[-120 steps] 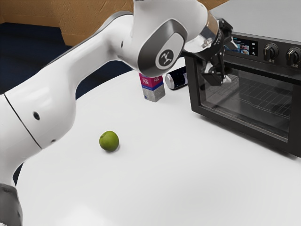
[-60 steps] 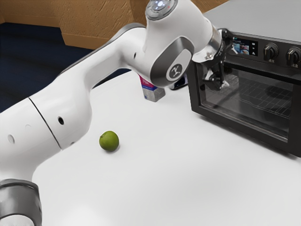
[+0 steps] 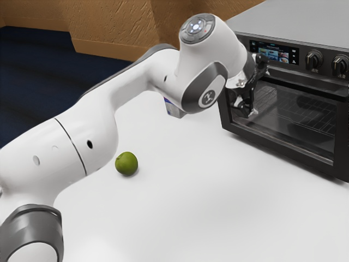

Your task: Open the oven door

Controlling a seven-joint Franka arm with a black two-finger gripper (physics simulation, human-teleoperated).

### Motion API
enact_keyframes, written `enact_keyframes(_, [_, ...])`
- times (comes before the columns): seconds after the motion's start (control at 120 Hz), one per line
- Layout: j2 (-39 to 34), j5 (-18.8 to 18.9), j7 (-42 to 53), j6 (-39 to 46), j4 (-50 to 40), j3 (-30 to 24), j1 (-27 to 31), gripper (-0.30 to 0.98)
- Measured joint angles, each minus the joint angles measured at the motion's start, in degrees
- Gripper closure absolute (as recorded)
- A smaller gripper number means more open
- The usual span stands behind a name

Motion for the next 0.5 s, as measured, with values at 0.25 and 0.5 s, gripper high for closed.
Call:
enact_keyframes(0.25, [-17.1,-2.9,0.4,2.2,-24.2,6.7,-1.5,0.00])
enact_keyframes(0.5, [-33.4,-5.2,-1.3,4.8,-42.4,10.5,-3.3,0.00])
